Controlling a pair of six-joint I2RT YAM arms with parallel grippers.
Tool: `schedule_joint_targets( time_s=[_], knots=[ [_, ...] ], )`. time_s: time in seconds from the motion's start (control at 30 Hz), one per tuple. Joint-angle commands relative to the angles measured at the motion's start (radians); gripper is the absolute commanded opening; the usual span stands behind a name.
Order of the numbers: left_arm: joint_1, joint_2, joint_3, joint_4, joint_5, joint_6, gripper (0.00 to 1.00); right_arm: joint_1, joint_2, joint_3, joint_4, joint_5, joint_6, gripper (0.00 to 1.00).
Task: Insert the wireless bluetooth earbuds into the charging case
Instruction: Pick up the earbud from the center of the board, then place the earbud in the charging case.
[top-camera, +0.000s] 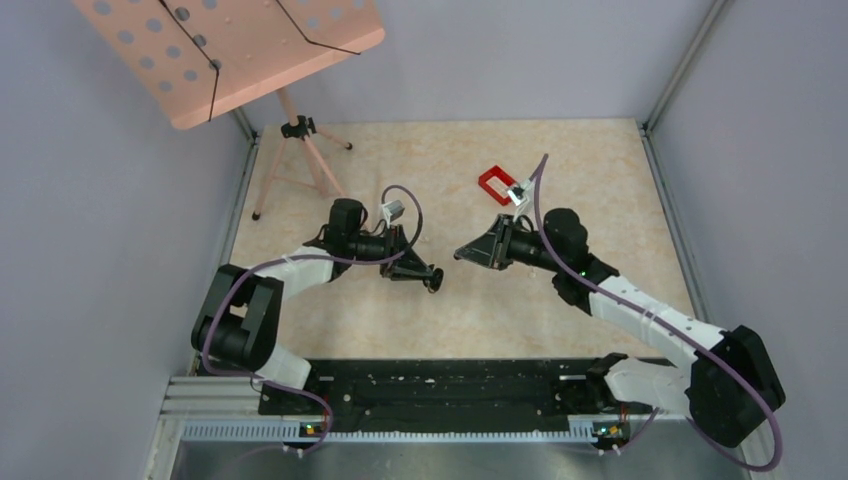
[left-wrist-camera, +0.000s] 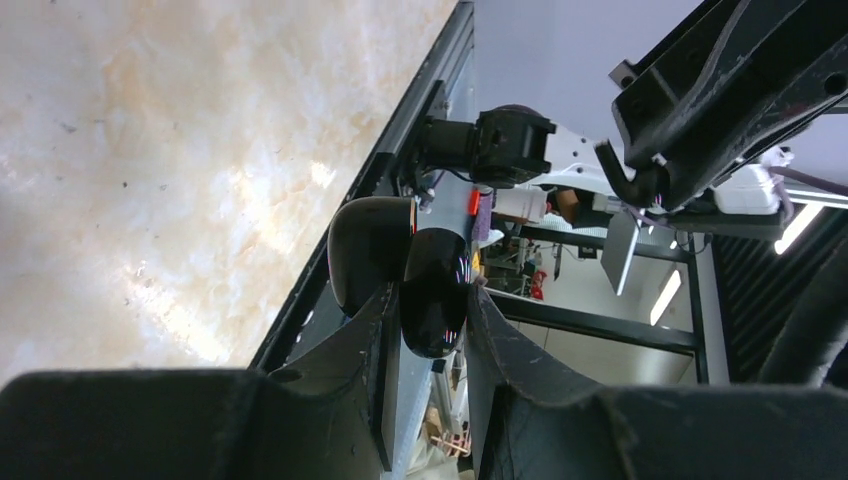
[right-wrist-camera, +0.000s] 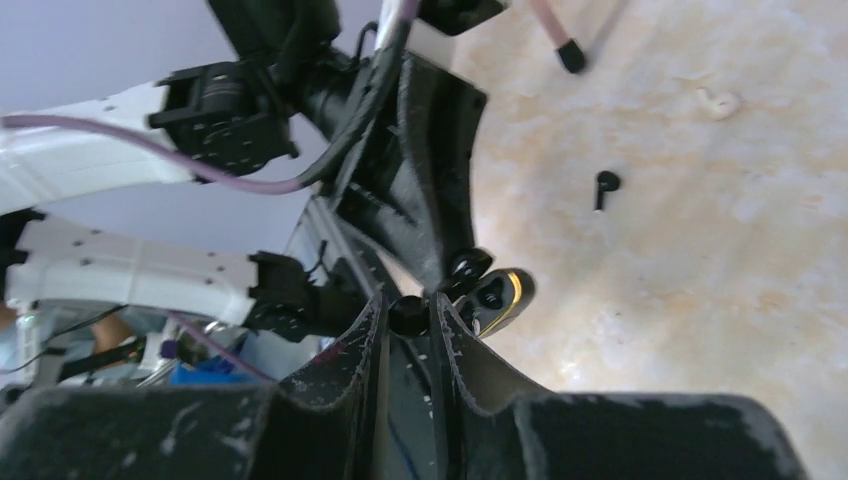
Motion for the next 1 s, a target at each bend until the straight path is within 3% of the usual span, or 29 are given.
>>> schedule_joint_targets(
  time_s=[0.0, 0.17, 0.33, 0.97],
  knots=[
    [-0.005, -0.018, 0.021, 0.225, 0.021, -0.177, 0.00, -0.014, -0.050, -0.038, 0.289, -0.110, 0.181, 0.11],
    [-0.008, -0.046, -0.023, 0.520, 0.007, -0.414, 0.00, -0.014, -0.042, -0.111, 0.578, -0.120, 0.360, 0.11],
    [-0.010, -0.060, -0.024, 0.573, 0.005, -0.442, 0.00, -0.014, -0.004, -0.151, 0.737, -0.117, 0.463, 0.11],
    [-0.012, -0.052, -0.070, 0.752, -0.002, -0.562, 0.00, -0.014, 0.129, -0.188, 0.909, -0.077, 0.508, 0.10]
  ],
)
